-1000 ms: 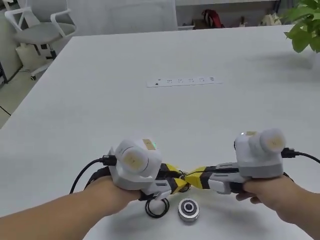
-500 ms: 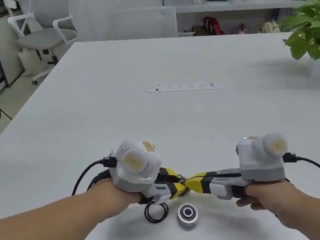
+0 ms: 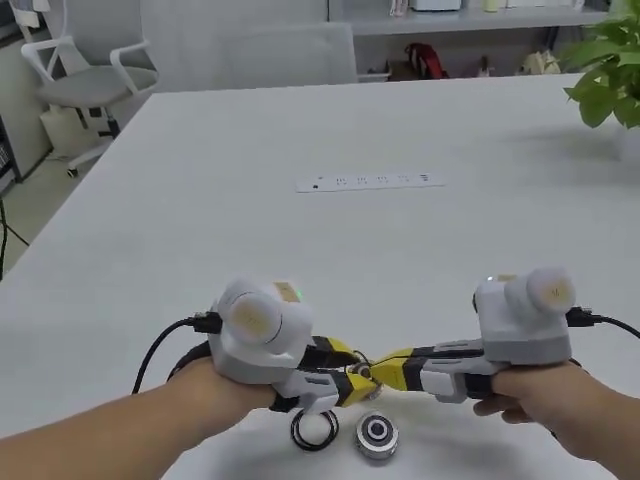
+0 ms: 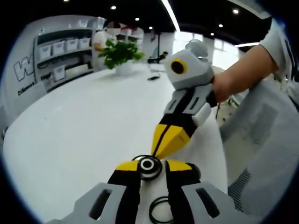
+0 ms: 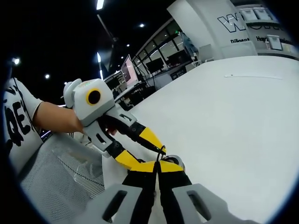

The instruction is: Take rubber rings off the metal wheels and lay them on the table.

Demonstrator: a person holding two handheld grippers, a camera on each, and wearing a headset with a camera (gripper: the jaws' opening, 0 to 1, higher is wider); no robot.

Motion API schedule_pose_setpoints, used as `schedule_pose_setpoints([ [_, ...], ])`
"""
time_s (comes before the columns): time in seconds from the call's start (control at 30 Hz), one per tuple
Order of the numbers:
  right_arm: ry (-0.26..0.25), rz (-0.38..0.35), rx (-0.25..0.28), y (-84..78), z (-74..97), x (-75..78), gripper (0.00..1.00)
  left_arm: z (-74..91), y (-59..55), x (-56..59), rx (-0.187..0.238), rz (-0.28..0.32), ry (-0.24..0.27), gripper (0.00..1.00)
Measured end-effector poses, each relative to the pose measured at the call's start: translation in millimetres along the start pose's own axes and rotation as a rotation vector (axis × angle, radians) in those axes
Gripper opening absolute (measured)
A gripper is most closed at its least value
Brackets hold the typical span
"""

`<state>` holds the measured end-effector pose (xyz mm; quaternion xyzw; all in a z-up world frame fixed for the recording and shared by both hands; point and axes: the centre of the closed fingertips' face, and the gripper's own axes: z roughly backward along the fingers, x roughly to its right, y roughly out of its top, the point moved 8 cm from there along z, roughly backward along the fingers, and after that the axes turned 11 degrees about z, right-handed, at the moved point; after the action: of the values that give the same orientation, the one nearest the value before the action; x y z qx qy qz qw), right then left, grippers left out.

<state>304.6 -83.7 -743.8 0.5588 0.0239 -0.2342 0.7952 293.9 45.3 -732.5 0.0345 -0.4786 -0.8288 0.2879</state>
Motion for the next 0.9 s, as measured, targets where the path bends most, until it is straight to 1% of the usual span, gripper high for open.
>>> schedule_pose_setpoints([
  [0.07, 0.002, -0.001, 0.004, 1.2, 0.4, -0.6, 0.0, 2.3, 1.2, 0.8, 0.008, -0.002, -0.006, 0.23],
  [0.2, 0.008, -0.006, 0.022, 5.3, 2.5, -1.9, 0.0, 12.0, 4.1, 3.7, 0.026, -0.006, -0.026, 0.25],
  [0.37, 0.022, -0.012, 0.038, 10.0, 3.9, -5.1, 0.0, 24.0, 8.6, 4.9, 0.059, -0.015, -0.033, 0.28],
  [0.43, 0.029, -0.014, 0.045, 12.2, 4.9, -6.7, 0.0, 30.7, 11.3, 5.1, 0.069, -0.009, -0.034, 0.3],
  [0.7, 0.051, -0.016, 0.074, 20.3, 8.2, -13.0, 0.0, 61.3, 21.0, 1.3, 0.154, 0.003, -0.021, 0.36],
  [0.77, 0.056, -0.017, 0.081, 22.7, 8.3, -14.2, 0.0, 70.4, 22.1, 0.9, 0.173, 0.007, -0.018, 0.39],
  [0.9, 0.075, -0.015, 0.091, 26.6, 8.0, -18.9, 0.0, 86.9, 19.9, -0.4, 0.187, 0.005, -0.009, 0.42],
])
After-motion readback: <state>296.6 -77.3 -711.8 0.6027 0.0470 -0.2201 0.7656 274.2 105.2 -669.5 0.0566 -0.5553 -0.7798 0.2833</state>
